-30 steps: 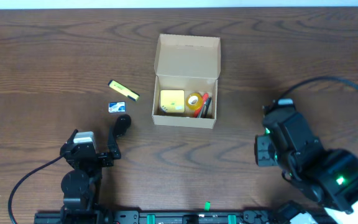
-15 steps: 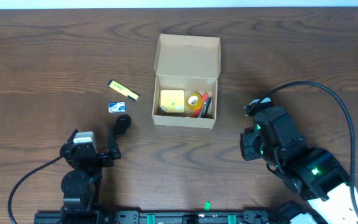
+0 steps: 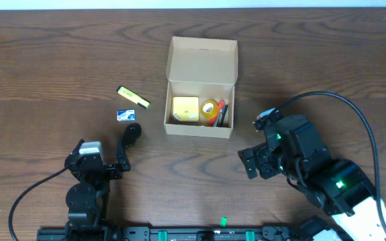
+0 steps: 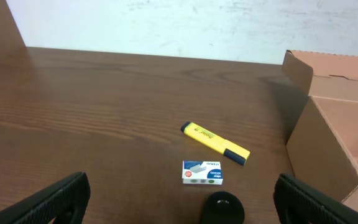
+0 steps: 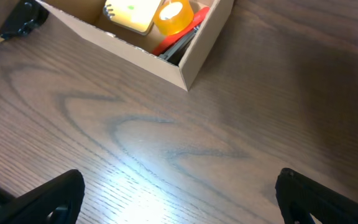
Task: Pack container
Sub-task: 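Move the left gripper toward the staples box and highlighter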
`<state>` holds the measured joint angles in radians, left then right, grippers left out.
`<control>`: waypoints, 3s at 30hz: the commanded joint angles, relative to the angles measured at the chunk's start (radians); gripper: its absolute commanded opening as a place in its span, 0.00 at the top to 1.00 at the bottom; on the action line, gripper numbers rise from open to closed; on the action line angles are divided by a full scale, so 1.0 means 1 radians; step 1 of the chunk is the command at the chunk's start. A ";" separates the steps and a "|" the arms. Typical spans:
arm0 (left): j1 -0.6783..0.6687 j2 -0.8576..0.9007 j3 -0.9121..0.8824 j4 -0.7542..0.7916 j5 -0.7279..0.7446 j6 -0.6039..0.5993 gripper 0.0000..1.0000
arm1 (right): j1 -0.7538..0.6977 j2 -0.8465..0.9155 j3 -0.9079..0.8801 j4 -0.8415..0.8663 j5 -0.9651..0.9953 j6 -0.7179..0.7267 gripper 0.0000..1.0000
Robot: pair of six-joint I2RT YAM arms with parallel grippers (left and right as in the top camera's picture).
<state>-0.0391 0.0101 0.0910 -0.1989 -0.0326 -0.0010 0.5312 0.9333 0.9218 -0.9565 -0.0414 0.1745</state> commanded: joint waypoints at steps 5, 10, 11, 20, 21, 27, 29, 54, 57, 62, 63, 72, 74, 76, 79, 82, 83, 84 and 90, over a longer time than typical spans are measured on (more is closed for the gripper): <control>0.006 -0.006 -0.029 -0.008 0.000 -0.006 0.05 | -0.009 -0.006 0.005 -0.001 -0.012 -0.012 0.01; 0.006 -0.006 -0.029 -0.008 -0.002 -0.006 0.05 | -0.009 -0.006 0.005 -0.005 -0.012 -0.012 0.01; 0.005 -0.006 -0.029 -0.008 0.000 -0.006 0.05 | -0.009 -0.006 0.005 -0.005 -0.012 -0.012 0.01; 0.006 -0.005 -0.029 -0.008 0.001 -0.006 0.05 | -0.009 -0.006 0.005 -0.005 -0.012 -0.012 0.01; 0.006 -0.005 -0.029 -0.008 0.000 -0.006 0.05 | -0.009 -0.006 0.005 -0.005 -0.012 -0.012 0.01; 0.006 -0.005 -0.029 -0.008 0.000 -0.006 0.05 | -0.009 -0.006 0.005 -0.005 -0.012 -0.012 0.01; 0.006 -0.005 -0.029 -0.008 0.000 -0.006 0.05 | -0.009 -0.006 0.005 -0.005 -0.012 -0.012 0.01; 0.006 -0.005 -0.029 0.052 0.191 -0.031 0.05 | -0.009 -0.006 0.005 -0.005 -0.012 -0.012 0.01; 0.006 -0.005 -0.029 0.111 0.190 -0.071 0.05 | -0.009 -0.006 0.005 -0.005 -0.012 -0.012 0.01; 0.006 -0.004 -0.028 0.134 0.207 -0.076 0.05 | -0.009 -0.006 0.005 -0.005 -0.012 -0.012 0.01; 0.006 -0.004 -0.021 0.137 0.210 -0.086 0.05 | -0.009 -0.006 0.005 -0.005 -0.012 -0.012 0.01; 0.006 0.155 0.197 0.017 0.169 -0.018 0.05 | -0.009 -0.006 0.005 -0.004 -0.012 -0.012 0.01; 0.006 0.247 0.247 0.015 0.153 0.007 0.05 | -0.009 -0.006 0.005 -0.005 -0.012 -0.012 0.01; 0.006 0.366 0.308 0.012 0.148 0.031 0.05 | -0.009 -0.006 0.005 -0.005 -0.012 -0.012 0.01; 0.006 0.626 0.443 -0.013 0.080 0.035 0.05 | -0.009 -0.006 0.005 -0.005 -0.012 -0.012 0.01; 0.007 0.832 0.574 -0.034 0.026 0.035 0.05 | -0.009 -0.006 0.005 -0.005 -0.012 -0.012 0.01; 0.007 0.885 0.611 -0.038 0.016 0.036 0.05 | -0.009 -0.006 0.005 -0.005 -0.012 -0.012 0.01; 0.007 0.942 0.654 -0.057 0.005 0.040 0.05 | -0.009 -0.006 0.005 -0.005 -0.012 -0.012 0.01; 0.038 1.206 0.906 -0.326 0.109 0.047 0.05 | -0.009 -0.006 0.005 -0.005 -0.012 -0.012 0.01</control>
<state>-0.0238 1.1477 0.9096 -0.4561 0.0181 0.0303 0.5312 0.9329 0.9215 -0.9611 -0.0528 0.1745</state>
